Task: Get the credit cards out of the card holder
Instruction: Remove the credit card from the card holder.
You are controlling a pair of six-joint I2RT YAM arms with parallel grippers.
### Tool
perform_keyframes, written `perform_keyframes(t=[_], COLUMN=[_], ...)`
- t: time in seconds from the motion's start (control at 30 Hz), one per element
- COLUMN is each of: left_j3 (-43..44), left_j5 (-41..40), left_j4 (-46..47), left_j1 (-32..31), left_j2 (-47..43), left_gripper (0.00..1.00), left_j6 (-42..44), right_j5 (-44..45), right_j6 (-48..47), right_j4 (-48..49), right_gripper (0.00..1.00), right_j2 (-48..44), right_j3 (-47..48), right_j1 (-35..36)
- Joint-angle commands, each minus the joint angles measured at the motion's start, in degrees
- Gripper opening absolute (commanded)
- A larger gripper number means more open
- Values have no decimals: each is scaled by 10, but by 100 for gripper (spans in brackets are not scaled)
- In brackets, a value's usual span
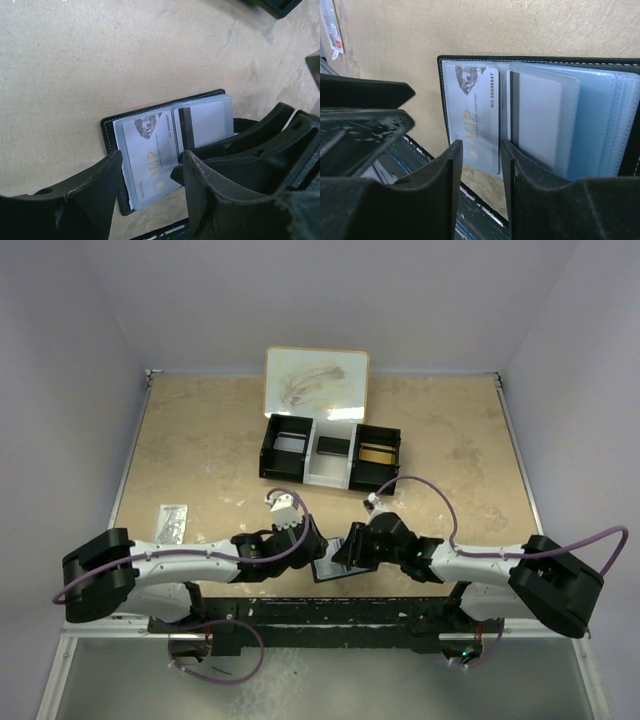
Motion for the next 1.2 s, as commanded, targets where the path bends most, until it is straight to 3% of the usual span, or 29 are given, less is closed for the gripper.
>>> perform_keyframes(t=[0.0,0.4,0.7,1.03,1.17], left_j3=[45,77,63,53,68], left_j5=[36,84,84,75,58], left_j4=[15,3,-18,-20,-58], left_j1=[-2,-4,-8,-15,-18], left_j2=[39,116,95,100,91], left_gripper=[49,32,39,29,35], left_j6=[16,44,45,37,42], right_j5=[22,-1,-11,-38,-21], right_j6=[27,79,82,80,102], right_j4=[17,106,123,167,140], right_gripper=[39,32,32,27,28], right_j2=[-19,-21,-17,39,33], right_j3=[-22,-82,-88,-79,-79], right_j1=[-8,-23,-24,-24,-24])
